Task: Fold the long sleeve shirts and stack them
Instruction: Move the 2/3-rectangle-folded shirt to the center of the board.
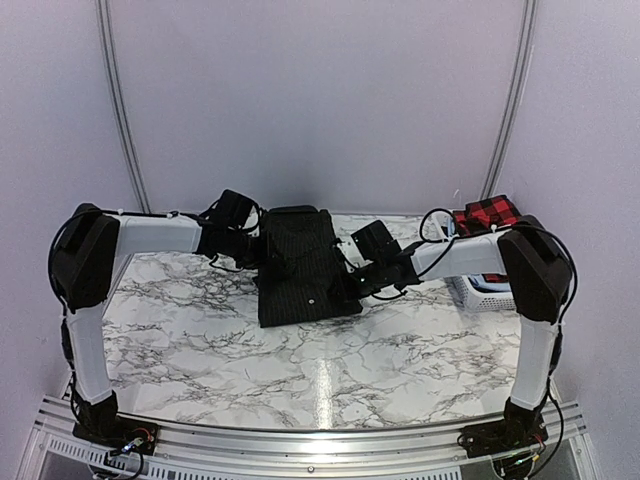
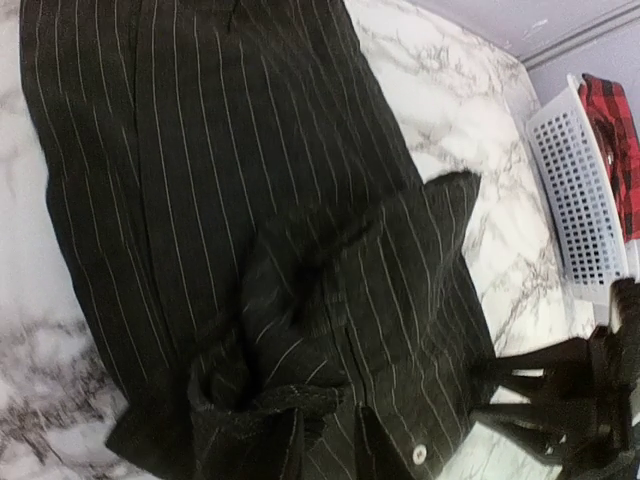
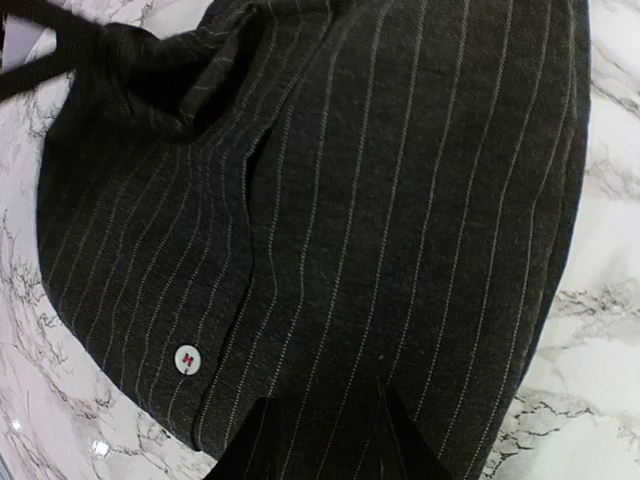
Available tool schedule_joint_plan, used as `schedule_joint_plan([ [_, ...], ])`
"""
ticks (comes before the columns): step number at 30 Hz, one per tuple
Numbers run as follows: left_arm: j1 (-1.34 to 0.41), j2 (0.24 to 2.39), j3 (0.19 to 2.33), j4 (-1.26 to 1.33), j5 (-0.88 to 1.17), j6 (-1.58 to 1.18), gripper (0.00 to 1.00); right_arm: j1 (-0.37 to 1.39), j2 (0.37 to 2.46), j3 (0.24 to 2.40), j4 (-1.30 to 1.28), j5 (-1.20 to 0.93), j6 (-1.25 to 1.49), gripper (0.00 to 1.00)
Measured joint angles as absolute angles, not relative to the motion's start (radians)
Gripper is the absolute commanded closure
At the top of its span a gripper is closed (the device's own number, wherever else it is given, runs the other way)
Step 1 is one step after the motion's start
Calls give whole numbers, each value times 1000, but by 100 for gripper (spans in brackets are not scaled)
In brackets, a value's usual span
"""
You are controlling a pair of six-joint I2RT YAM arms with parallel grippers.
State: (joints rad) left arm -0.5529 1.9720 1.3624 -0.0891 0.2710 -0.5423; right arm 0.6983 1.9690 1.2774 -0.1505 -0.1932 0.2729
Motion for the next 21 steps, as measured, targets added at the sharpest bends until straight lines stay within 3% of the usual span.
schedule_joint_plan([
  [5, -496, 2096, 1572, -102, 253, -516, 76, 701, 1969, 1219, -148, -188, 307, 74],
  [10, -463, 2143, 1597, -130, 253, -505, 60, 709, 1951, 1205, -164, -162, 321, 68],
  [15, -456, 2066, 1501, -142, 222, -509, 42, 696, 1923, 1233, -189, -114, 313, 58],
  [21, -445, 1847, 1259, -100, 218, -562, 43, 640, 1932, 1281, -187, -123, 300, 58],
])
